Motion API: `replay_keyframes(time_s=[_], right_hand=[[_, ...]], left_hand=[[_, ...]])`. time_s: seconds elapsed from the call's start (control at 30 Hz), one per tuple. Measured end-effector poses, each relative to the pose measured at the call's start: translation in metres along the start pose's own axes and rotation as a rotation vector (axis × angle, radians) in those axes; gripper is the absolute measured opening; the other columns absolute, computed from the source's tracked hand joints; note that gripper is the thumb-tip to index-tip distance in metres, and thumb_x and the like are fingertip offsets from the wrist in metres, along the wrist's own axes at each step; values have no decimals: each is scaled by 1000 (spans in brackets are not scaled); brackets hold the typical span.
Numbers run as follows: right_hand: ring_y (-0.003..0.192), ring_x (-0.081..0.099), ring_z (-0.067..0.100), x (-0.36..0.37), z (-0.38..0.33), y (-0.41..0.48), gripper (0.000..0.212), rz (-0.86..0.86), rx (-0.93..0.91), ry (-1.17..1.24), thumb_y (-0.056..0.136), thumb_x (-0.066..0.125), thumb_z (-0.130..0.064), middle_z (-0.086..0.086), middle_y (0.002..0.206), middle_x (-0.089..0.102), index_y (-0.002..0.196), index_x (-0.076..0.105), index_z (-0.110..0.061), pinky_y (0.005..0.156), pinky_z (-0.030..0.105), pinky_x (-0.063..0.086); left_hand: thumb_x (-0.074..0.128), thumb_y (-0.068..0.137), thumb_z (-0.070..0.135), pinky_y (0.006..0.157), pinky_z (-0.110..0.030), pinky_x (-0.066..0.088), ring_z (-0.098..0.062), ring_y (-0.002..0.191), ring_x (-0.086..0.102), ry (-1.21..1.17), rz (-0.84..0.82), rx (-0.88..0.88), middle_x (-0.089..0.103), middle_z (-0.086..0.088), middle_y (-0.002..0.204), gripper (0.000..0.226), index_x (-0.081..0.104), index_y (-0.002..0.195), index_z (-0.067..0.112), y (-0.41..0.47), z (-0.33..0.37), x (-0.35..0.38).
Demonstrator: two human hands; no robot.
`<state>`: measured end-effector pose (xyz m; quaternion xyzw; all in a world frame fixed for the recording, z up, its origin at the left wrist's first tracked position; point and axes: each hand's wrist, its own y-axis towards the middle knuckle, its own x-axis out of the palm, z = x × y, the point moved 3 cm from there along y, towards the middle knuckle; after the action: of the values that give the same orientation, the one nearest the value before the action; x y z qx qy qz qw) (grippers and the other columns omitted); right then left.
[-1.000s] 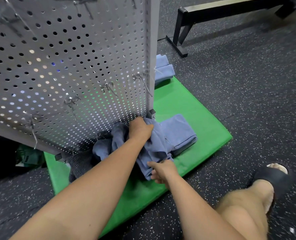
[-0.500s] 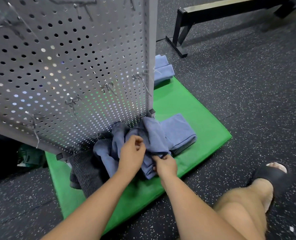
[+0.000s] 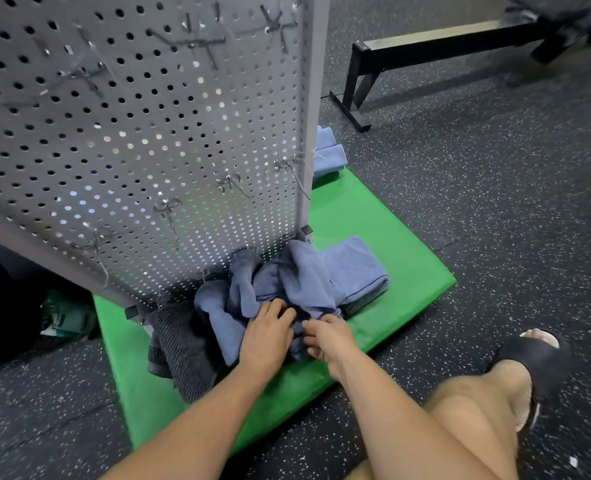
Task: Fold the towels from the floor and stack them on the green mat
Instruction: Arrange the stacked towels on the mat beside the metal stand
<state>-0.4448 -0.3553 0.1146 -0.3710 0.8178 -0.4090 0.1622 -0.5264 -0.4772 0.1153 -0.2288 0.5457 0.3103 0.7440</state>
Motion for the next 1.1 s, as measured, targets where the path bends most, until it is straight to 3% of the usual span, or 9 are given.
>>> replay_keyframes(time_s=[0.13, 0.23, 0.37, 0.47, 0.6, 0.8, 0.97, 1.1], right_hand=[[57, 50, 14, -6, -5, -9, 19, 12, -38, -45, 100, 63, -4, 4, 75, 60, 94, 54, -19, 51, 25, 37], [63, 55, 19, -13, -8, -14, 9, 92, -67, -21, 99, 66, -11, 8, 81, 65, 99, 59, -14, 52, 27, 41], [50, 57, 16, -15, -10, -27, 15, 75, -65, 48, 98, 72, -18, 6, 72, 65, 100, 58, -13, 52, 28, 48], [42, 57, 14, -15, -8, -35, 38, 41, -37, 77, 91, 82, -20, 6, 69, 67, 117, 56, -8, 51, 29, 54], [44, 59, 17, -23, -5, -46, 65, 65, -7, 90, 80, 87, -17, 9, 73, 68, 134, 52, -4, 50, 28, 54], [40, 56, 14, -41, -8, -75, 55, 134, 15, 92, 85, 71, -9, 13, 77, 64, 134, 49, -3, 47, 26, 51], [46, 58, 16, -45, -22, -121, 52, 102, -122, 67, 94, 69, -15, 14, 89, 70, 136, 40, -24, 50, 31, 51], [55, 63, 24, -43, -35, -148, 24, 12, -208, 129, 106, 55, -19, 11, 69, 70, 129, 55, -13, 53, 32, 50]], left_hand=[[62, 90, 31, 73, -38, 49, -23, 97, 59, -66, 8, 82, 63, 4, 101, 10, 57, 92, 24, -4, 9, -13], [63, 93, 28, 67, -43, 40, -28, 85, 56, -187, 0, 61, 58, 1, 87, 23, 42, 85, 25, -13, 13, -26], [54, 98, 34, 71, -47, 45, -20, 83, 57, -386, -29, -7, 61, 6, 89, 12, 53, 94, 23, -31, 25, -37], [52, 99, 41, 76, -42, 52, -11, 85, 63, -579, -44, -87, 68, 12, 93, 11, 55, 101, 31, -44, 35, -45], [59, 99, 34, 76, -40, 53, -13, 78, 63, -695, -27, -148, 68, 9, 88, 9, 51, 96, 29, -56, 46, -61], [71, 96, 32, 76, -32, 54, -9, 82, 66, -723, -88, -123, 71, 17, 93, 14, 60, 104, 36, -66, 66, -83], [70, 91, 26, 92, -35, 56, -6, 98, 70, -709, -79, -40, 75, 23, 107, 23, 74, 110, 38, -66, 74, -111], [67, 96, 21, 95, -38, 56, -10, 96, 72, -826, -34, -102, 78, 18, 101, 19, 75, 102, 37, -64, 72, -143]])
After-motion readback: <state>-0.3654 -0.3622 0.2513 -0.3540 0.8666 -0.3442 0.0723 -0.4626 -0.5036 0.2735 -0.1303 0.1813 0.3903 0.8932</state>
